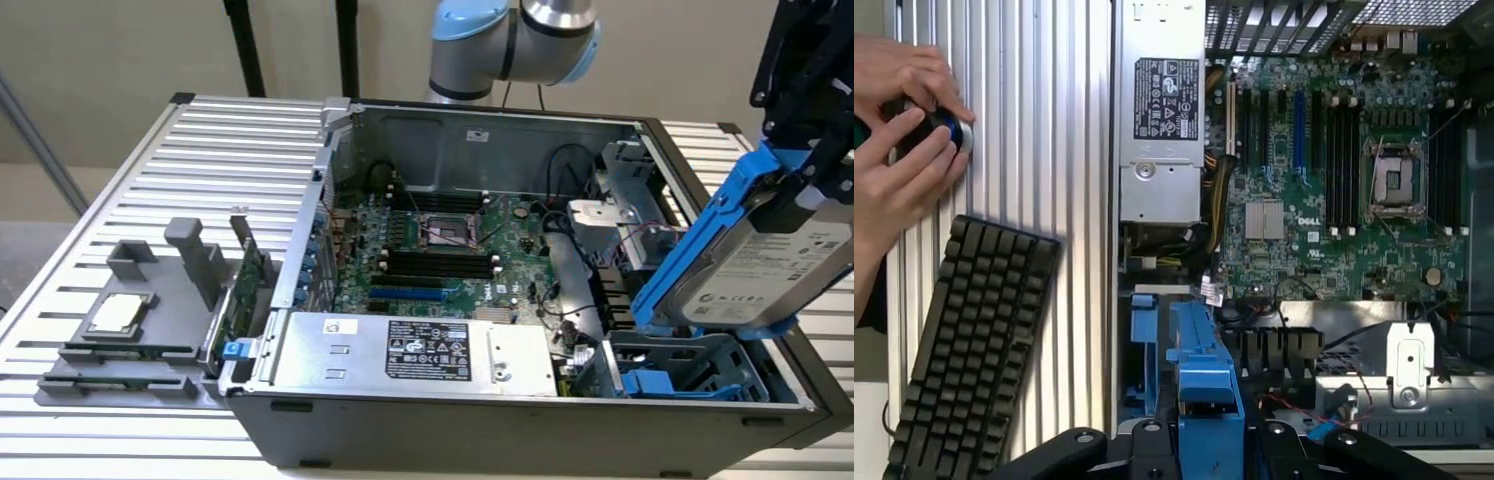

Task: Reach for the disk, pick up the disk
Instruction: 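Pick up the disk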

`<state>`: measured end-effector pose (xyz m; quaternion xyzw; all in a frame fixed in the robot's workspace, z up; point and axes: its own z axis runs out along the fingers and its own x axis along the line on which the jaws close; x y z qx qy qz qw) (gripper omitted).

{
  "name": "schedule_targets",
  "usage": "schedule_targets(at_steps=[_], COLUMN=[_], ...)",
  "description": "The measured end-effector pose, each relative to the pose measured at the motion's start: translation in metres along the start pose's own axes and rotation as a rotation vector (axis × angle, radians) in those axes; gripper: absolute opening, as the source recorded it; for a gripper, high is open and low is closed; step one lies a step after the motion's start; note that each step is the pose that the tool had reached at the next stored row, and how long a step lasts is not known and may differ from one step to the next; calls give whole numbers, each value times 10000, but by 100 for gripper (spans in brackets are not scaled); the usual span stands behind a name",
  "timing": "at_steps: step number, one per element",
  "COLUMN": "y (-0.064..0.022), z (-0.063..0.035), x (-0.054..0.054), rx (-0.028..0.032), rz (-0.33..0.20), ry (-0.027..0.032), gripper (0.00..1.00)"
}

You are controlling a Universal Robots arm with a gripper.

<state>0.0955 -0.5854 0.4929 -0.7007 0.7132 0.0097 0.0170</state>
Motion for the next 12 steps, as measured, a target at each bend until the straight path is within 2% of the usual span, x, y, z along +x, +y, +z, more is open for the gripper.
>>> schedule_targets(at_steps=[5, 12], y=[-4, -13], z=[44, 51], x=[44, 47], rx=[-1, -3], rz=[-3, -9], ry=[-2, -4], gripper=[33, 33])
